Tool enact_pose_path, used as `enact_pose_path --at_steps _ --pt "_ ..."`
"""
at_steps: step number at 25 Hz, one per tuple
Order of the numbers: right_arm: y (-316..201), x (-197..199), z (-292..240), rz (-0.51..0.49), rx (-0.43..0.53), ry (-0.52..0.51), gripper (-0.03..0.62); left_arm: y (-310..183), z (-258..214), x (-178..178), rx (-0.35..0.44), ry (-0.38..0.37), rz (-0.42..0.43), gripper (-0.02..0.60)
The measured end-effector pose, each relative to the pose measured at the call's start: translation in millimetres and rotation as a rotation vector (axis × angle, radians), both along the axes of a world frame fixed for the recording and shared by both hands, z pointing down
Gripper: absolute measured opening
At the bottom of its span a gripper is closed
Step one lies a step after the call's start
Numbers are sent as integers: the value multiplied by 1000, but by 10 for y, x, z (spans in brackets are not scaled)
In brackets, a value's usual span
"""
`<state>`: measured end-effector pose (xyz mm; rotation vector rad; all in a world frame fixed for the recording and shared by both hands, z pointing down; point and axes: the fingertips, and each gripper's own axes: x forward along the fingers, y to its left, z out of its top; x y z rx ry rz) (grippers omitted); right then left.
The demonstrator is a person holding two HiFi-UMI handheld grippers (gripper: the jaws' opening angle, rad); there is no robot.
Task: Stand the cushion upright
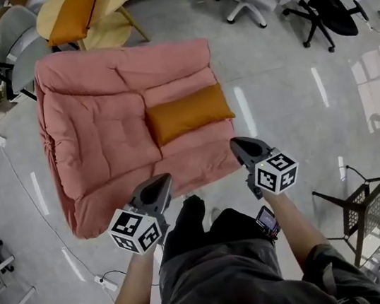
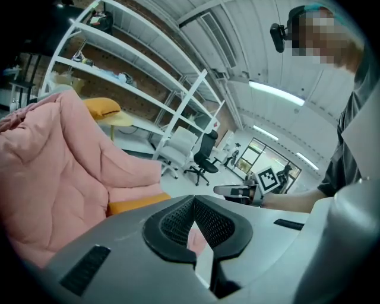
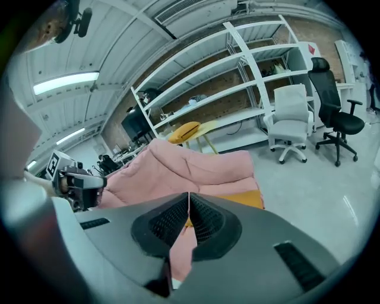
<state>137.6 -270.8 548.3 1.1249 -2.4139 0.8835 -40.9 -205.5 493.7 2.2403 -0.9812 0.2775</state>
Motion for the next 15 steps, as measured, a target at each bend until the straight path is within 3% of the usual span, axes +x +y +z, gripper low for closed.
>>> enact_pose_path --at_steps 9,11,15 --pt "-948 240 1112 51 -52 72 27 -340 464 -78 -97 -31 35 9" --pt "-1175 339 1407 68 -73 81 131 -387 559 -50 -119 -35 32 9" --pt "-1601 523 2080 98 -121 102 181 -424 768 18 -167 -44 18 9"
